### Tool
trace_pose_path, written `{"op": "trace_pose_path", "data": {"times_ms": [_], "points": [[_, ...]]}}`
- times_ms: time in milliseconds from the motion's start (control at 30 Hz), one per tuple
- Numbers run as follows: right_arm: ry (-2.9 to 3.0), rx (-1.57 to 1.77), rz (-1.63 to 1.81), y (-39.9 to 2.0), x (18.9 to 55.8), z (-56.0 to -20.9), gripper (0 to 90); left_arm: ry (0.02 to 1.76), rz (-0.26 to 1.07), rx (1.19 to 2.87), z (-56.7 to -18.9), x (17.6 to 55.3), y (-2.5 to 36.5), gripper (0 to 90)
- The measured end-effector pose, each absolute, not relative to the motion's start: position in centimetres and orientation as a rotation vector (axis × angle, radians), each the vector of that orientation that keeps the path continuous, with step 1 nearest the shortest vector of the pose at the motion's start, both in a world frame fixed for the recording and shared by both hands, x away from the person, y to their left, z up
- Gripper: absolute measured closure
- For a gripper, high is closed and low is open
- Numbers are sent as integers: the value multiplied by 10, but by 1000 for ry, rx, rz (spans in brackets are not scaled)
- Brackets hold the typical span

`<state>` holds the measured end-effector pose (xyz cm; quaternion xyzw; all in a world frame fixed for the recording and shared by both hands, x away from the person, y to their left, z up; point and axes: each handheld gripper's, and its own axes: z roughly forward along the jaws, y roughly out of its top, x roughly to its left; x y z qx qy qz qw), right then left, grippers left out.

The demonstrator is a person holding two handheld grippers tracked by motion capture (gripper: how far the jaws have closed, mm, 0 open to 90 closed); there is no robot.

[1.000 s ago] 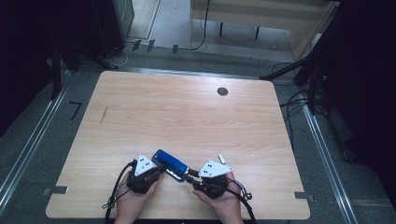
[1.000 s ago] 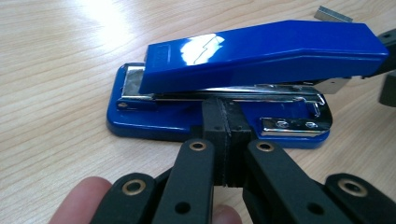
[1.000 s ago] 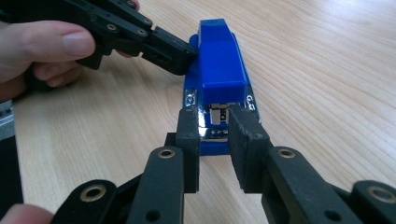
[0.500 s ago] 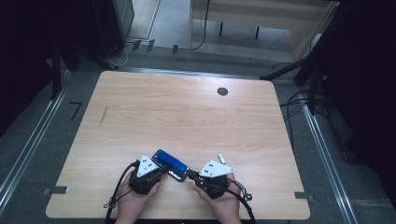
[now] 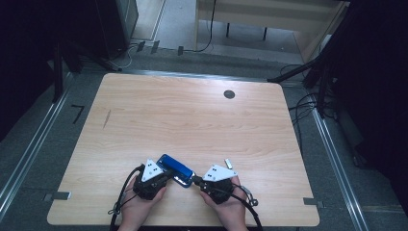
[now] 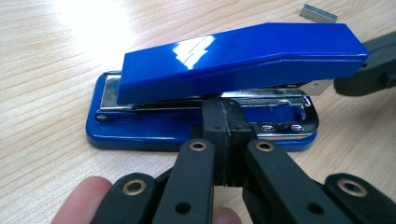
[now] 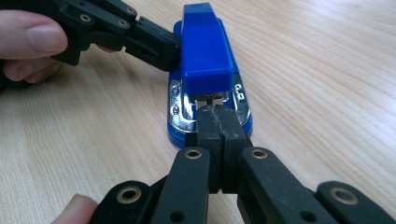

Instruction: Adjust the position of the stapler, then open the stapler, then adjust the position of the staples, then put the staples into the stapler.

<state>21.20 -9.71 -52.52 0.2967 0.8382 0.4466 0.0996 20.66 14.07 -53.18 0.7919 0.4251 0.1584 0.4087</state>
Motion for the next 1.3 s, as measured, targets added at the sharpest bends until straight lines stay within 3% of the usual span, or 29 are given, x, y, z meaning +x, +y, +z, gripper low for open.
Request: {"op": "trace_pose_path", "data": {"times_ms": [1300], "points": [[2382,763,1460,-73,223,-474,900,1064,437,2002,-532,204,137,900]]}}
